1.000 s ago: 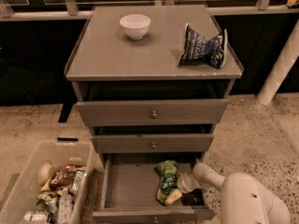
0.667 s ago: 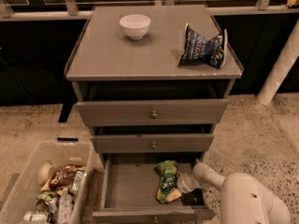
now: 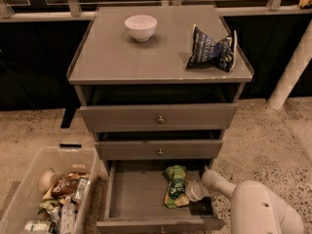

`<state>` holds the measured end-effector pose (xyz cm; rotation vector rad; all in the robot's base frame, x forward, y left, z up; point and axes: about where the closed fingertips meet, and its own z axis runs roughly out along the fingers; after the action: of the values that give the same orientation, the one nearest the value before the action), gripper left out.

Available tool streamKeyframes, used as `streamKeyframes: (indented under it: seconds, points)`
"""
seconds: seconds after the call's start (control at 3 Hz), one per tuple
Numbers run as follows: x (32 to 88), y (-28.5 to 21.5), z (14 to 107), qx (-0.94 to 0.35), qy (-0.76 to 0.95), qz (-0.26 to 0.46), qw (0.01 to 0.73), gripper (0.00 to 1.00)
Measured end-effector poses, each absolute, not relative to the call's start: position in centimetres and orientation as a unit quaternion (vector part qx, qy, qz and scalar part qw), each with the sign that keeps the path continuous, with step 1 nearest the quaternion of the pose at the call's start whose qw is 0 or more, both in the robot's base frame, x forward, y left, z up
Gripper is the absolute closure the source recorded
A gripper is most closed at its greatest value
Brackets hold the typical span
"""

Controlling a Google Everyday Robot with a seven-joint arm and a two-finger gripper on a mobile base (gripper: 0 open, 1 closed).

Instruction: Pick green rice chip bag from bottom drawer and place on counter

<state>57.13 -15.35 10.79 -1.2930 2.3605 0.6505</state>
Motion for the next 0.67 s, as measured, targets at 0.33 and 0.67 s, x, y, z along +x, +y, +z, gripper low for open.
streamKeyframes:
  seconds: [0.33, 0.67]
  points:
    - [57.13, -15.35, 10.79, -0.459, 0.838, 0.231, 0.185, 0.88]
    - [57.13, -15.34, 10.81, -0.459, 0.838, 0.231, 0.185, 1.00]
